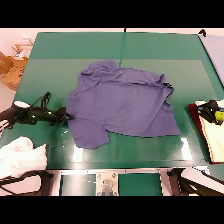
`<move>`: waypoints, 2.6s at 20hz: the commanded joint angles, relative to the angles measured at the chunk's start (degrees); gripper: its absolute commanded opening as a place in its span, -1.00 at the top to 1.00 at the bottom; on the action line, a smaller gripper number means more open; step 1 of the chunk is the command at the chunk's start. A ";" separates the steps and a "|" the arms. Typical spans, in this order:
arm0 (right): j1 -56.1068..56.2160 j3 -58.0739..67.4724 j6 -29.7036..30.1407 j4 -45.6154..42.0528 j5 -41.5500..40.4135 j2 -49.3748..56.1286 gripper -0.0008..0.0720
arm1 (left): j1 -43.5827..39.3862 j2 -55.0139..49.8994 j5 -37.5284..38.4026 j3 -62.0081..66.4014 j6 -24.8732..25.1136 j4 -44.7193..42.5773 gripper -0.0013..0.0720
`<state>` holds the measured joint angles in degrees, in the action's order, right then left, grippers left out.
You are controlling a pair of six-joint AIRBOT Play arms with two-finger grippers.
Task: Fold the shirts.
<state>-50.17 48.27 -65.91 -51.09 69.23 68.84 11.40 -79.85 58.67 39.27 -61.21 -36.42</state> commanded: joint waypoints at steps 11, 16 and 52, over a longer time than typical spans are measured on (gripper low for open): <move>5.66 -16.31 3.63 -7.85 -0.35 7.93 -0.32 | 1.20 0.02 0.02 1.44 1.75 0.85 0.91; 10.73 -15.91 3.65 -7.63 -3.89 9.57 -0.31 | 1.20 0.02 0.92 1.44 1.70 0.85 0.91; 13.33 21.86 -0.55 20.11 -14.84 -33.20 0.92 | 1.20 31.95 12.20 52.41 -11.32 -5.22 0.91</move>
<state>-38.65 80.64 -71.44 -35.59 54.61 33.87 12.58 -46.35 71.00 102.15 -73.06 -40.75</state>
